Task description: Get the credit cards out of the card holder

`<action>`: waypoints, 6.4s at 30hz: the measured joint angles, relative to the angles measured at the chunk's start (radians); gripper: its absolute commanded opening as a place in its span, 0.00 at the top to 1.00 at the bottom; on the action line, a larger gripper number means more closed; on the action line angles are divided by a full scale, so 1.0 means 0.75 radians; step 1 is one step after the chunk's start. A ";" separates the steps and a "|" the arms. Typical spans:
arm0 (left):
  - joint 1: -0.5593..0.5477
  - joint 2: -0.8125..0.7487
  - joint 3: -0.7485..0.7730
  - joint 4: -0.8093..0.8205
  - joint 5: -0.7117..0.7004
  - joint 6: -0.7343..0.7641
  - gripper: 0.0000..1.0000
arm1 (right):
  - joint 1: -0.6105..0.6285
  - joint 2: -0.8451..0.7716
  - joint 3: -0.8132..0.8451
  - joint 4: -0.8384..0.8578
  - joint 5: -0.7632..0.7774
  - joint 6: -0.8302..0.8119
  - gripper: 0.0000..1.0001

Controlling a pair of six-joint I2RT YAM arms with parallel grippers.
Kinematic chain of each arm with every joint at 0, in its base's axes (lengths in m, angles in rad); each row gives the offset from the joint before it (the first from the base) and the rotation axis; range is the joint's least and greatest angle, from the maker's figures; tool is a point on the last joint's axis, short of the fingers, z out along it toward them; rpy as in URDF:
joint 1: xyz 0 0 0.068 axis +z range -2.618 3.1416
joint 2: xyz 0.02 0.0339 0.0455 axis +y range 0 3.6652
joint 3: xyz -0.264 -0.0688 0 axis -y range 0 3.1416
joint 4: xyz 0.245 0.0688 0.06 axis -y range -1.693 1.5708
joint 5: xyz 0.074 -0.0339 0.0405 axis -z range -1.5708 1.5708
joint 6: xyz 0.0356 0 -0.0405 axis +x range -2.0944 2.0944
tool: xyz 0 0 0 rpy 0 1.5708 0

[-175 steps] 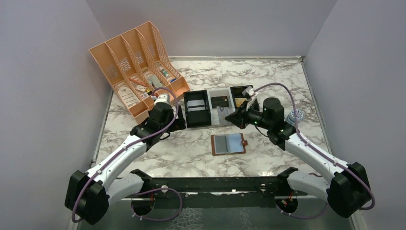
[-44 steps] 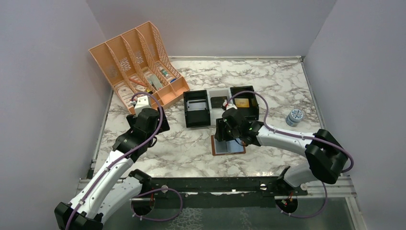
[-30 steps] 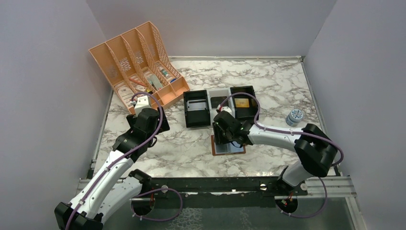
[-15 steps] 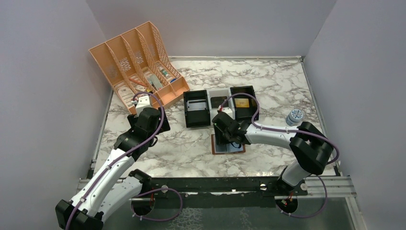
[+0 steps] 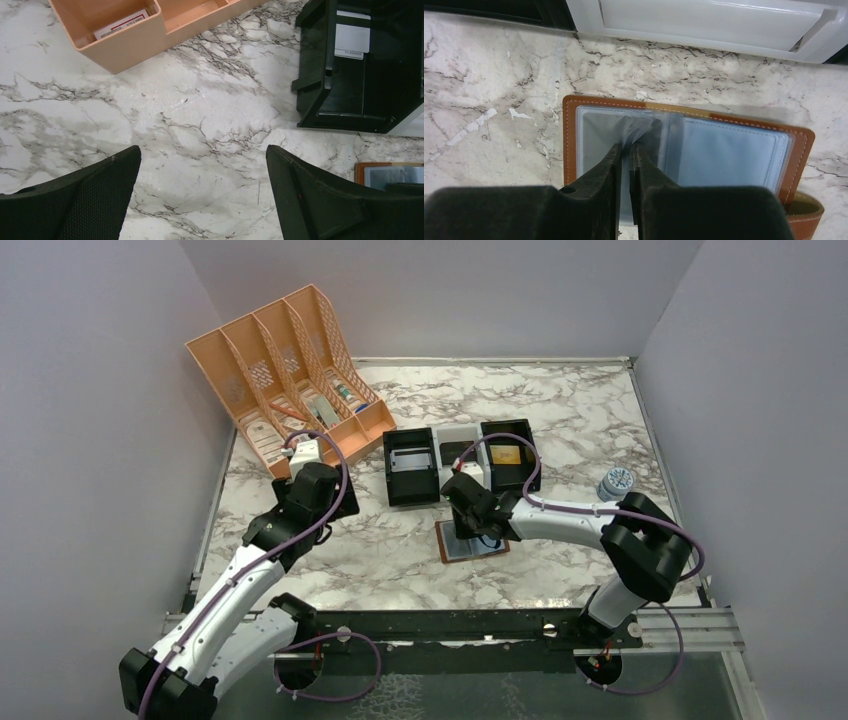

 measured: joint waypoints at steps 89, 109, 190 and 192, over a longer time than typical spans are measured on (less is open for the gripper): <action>-0.630 0.718 0.018 0.579 0.439 -0.294 1.00 | -0.407 -0.267 -0.317 0.155 -0.597 -0.157 0.59; -0.640 0.946 0.164 0.566 0.720 -0.144 0.42 | -0.411 -0.507 -0.462 0.292 -0.696 0.051 0.48; -0.436 0.899 -0.262 1.157 1.021 -0.308 0.96 | -0.347 -0.365 -0.402 0.355 -0.824 -0.014 0.82; -0.436 0.896 -0.262 1.157 1.021 -0.312 0.96 | -0.346 -0.357 -0.402 0.373 -0.871 -0.011 0.81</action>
